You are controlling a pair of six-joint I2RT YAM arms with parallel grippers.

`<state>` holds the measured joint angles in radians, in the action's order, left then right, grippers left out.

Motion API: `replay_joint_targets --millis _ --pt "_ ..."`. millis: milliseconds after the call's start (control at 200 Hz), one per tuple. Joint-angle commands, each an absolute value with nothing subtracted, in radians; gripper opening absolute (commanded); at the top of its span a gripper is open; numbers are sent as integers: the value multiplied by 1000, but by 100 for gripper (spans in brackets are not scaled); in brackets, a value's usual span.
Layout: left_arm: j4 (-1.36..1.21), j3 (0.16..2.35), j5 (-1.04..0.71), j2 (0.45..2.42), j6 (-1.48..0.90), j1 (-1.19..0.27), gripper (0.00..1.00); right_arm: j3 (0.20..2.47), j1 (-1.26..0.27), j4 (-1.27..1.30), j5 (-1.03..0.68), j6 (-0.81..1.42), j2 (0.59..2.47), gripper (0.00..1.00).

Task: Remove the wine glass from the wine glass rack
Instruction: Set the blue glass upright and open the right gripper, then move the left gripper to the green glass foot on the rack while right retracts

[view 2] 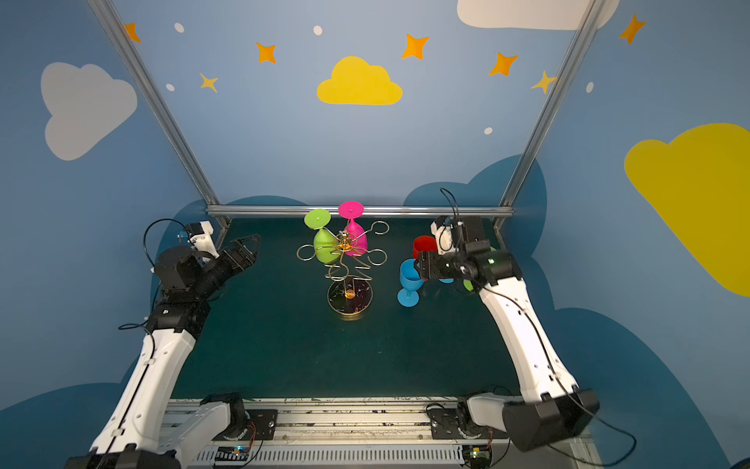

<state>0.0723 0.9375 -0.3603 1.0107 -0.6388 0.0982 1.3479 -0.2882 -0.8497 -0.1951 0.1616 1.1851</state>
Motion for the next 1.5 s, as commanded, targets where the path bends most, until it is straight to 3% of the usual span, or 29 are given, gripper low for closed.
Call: replay_joint_targets --millis 0,300,1076,1287,1492 --pt "29 968 -535 1037 -711 105 91 1221 -278 -615 -262 213 1033 81" --pt "12 1084 -714 1211 -773 101 88 1116 -275 -640 -293 215 880 82" --pt "36 1319 -607 1526 -715 -103 82 1080 -274 -661 -304 202 821 82" --pt "45 1363 -577 1584 -709 -122 74 1081 -273 -672 -292 191 814 82" --pt "46 1373 -558 1600 -713 -122 60 1080 -273 -679 -275 179 802 82"
